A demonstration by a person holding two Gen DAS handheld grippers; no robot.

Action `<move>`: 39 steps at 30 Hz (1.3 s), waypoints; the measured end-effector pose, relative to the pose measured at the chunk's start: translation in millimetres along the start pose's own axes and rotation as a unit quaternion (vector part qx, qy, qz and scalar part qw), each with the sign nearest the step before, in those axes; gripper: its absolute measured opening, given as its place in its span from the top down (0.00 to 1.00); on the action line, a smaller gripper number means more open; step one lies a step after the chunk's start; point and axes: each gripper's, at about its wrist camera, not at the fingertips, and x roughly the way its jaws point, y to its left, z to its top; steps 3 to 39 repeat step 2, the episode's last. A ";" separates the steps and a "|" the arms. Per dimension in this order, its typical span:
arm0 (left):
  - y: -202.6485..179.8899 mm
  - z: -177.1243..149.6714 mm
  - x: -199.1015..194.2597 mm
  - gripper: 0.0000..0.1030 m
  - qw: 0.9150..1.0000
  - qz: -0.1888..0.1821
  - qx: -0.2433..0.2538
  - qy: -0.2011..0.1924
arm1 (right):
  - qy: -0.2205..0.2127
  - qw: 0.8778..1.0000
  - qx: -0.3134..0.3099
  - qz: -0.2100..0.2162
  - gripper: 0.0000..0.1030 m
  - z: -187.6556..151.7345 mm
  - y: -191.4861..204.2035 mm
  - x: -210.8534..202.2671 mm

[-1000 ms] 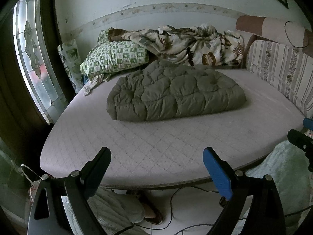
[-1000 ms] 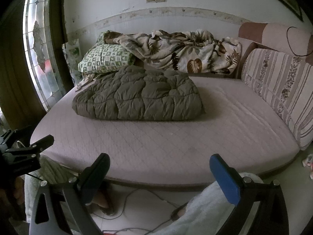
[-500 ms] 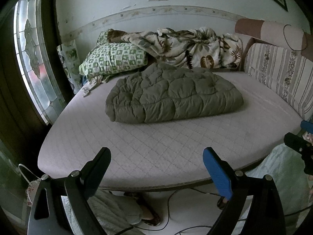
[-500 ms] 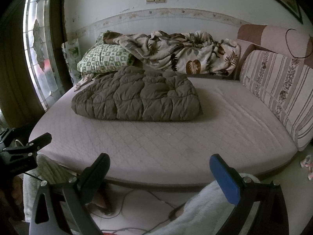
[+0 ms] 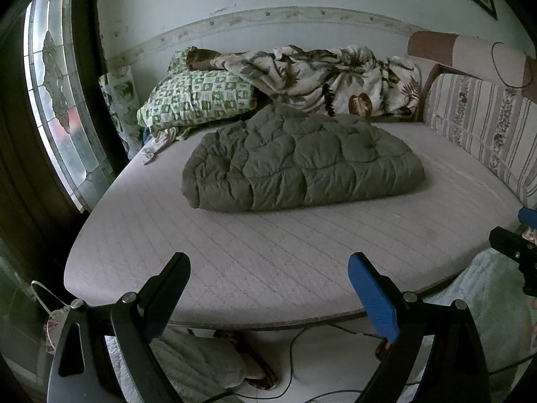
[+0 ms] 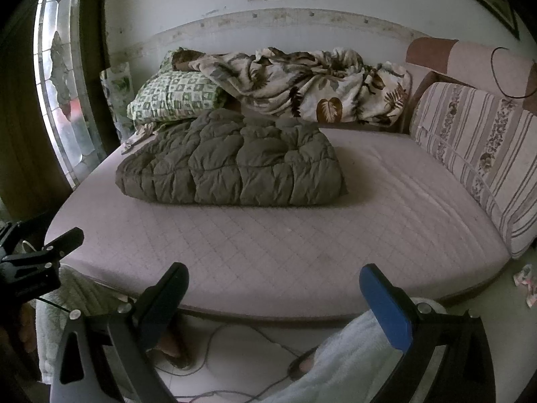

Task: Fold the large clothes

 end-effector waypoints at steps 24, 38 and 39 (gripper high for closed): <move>0.0 0.9 4.1 0.08 1.000 -0.003 -0.002 0.005 | 0.003 1.000 0.000 0.000 0.00 0.0 1.2 2.8; 0.0 0.9 4.1 0.08 1.000 -0.003 -0.002 0.005 | 0.003 1.000 0.000 0.000 0.00 0.0 1.2 2.8; 0.0 0.9 4.1 0.08 1.000 -0.003 -0.002 0.005 | 0.003 1.000 0.000 0.000 0.00 0.0 1.2 2.8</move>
